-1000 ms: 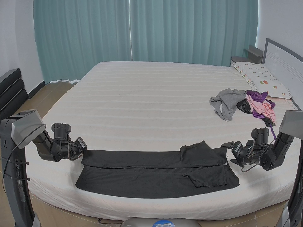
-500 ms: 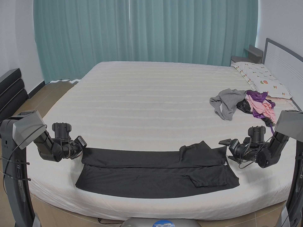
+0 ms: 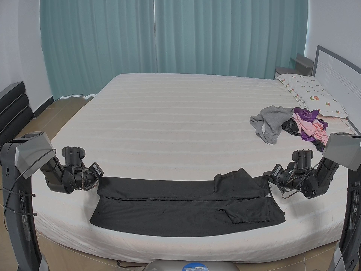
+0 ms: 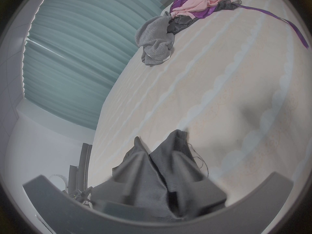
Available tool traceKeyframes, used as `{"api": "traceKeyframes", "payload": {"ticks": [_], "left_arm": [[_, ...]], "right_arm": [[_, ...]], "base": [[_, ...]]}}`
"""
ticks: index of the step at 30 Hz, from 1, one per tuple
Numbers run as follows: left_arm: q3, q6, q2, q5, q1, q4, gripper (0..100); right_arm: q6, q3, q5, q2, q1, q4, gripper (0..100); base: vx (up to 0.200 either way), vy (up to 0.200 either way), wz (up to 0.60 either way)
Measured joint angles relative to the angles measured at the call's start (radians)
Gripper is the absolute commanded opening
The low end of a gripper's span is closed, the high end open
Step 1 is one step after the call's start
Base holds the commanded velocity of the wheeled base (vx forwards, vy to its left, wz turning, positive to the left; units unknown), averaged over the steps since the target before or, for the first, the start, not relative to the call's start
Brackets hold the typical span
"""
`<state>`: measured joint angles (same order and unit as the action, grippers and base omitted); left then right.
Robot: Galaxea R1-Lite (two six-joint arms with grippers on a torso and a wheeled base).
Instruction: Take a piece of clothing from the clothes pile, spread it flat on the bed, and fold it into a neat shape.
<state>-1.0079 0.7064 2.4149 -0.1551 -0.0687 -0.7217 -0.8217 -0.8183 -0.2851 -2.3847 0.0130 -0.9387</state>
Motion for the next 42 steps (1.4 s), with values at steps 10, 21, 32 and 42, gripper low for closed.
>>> {"api": "traceKeyframes", "payload": {"ticks": [10, 21, 32, 42], "left_arm": [[0.002, -0.001, 0.000, 0.000, 0.002, 0.000, 0], [0.006, -0.002, 0.000, 0.000, 0.001, -0.001, 0], [0.007, 0.001, 0.000, -0.001, 0.002, 0.001, 100], [0.000, 0.093, -0.009, -0.018, -0.006, 0.003, 100]], "right_arm": [[0.010, -0.024, 0.037, -0.016, -0.020, -0.004, 0], [0.011, -0.028, 0.035, -0.029, -0.033, -0.010, 0], [0.007, -0.005, 0.031, -0.007, -0.036, -0.023, 100], [0.097, 0.122, -0.084, 0.083, 0.010, -0.114, 100]], "base": [[0.000, 0.000, 0.00], [0.000, 0.000, 0.00], [0.000, 0.000, 0.00], [0.000, 0.000, 0.00]]}}
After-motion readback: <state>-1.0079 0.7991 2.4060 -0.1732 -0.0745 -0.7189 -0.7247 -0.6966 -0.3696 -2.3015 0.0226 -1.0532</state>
